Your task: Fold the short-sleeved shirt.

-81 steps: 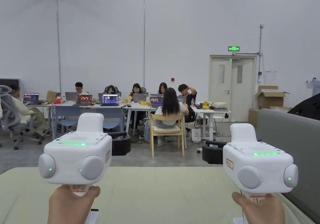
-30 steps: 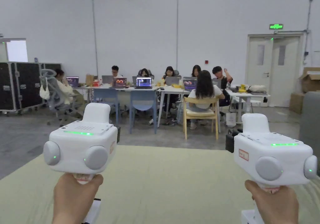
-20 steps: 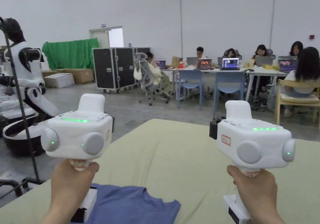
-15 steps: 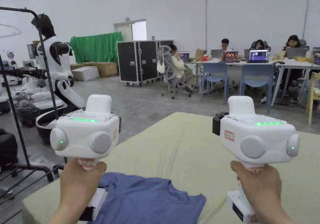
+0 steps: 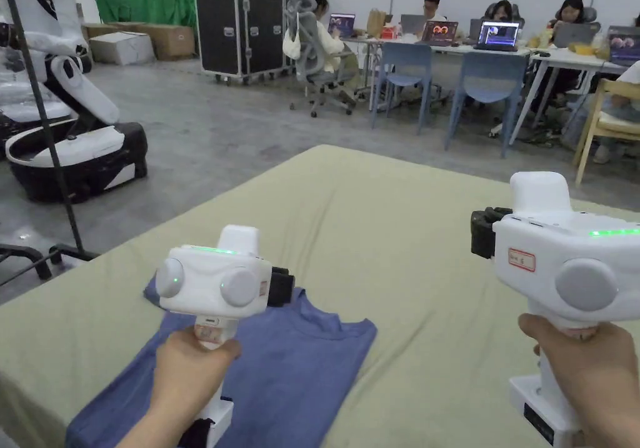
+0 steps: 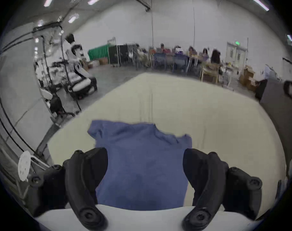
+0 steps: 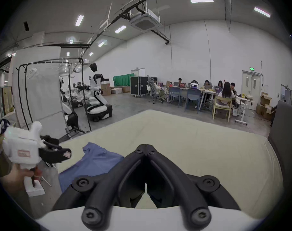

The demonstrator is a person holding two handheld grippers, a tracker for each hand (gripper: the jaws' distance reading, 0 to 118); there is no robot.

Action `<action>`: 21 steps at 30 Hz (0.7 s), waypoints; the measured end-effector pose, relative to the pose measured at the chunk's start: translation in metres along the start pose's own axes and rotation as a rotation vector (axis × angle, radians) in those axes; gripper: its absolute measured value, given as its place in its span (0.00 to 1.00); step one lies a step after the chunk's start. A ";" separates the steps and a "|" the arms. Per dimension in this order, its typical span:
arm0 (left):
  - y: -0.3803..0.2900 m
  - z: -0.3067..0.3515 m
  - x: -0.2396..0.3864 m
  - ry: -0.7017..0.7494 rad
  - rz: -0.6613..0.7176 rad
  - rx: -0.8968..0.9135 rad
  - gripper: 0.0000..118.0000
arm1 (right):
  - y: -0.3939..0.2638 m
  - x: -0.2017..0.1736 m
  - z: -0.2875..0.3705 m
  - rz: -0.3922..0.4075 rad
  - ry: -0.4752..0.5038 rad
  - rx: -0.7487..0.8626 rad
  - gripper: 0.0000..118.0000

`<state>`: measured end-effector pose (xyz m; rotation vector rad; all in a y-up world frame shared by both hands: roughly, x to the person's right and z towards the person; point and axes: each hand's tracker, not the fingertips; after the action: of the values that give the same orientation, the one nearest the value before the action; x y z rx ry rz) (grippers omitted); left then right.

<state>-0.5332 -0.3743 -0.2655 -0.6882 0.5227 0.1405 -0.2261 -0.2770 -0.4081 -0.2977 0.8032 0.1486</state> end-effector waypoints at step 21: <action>-0.061 -0.144 0.019 -0.174 0.147 -0.160 0.03 | -0.138 0.074 -0.015 -0.088 0.102 -0.218 0.03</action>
<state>-0.5589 -0.5141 -0.3340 -0.7854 0.3975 0.3797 -0.1518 -0.4109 -0.4434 -0.5495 0.8749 0.1389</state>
